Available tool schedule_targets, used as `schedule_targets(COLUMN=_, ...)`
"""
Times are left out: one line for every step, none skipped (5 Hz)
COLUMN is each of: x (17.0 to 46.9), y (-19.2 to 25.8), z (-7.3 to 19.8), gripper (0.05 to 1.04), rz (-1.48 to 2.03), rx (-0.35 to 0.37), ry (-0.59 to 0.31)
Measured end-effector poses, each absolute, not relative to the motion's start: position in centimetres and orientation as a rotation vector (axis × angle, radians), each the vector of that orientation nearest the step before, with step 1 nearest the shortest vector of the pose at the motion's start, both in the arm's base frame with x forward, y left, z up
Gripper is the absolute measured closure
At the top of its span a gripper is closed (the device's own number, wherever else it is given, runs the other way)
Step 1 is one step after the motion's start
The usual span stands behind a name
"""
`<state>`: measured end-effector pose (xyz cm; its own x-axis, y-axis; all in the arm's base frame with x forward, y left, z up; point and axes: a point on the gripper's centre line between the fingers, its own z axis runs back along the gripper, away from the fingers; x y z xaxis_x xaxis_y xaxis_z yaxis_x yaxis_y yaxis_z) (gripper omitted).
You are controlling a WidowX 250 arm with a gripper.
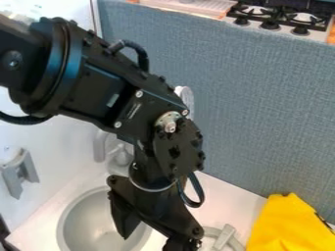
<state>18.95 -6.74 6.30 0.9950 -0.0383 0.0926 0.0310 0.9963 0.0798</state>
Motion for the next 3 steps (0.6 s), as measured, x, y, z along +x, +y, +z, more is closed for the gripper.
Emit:
schedule_targets(x=18.8, y=-6.7, z=6.0, gripper=0.079, rz=-0.034, rx=0.084, ry=-0.082)
schedule_targets(x=18.8, y=-9.4, z=5.0, gripper=0.079, rz=-0.097, rx=0.062, ry=-0.09)
schedule_targets(x=19.3, y=-12.5, z=5.3, gripper=0.079, rz=-0.141, rx=0.008, ry=-0.137)
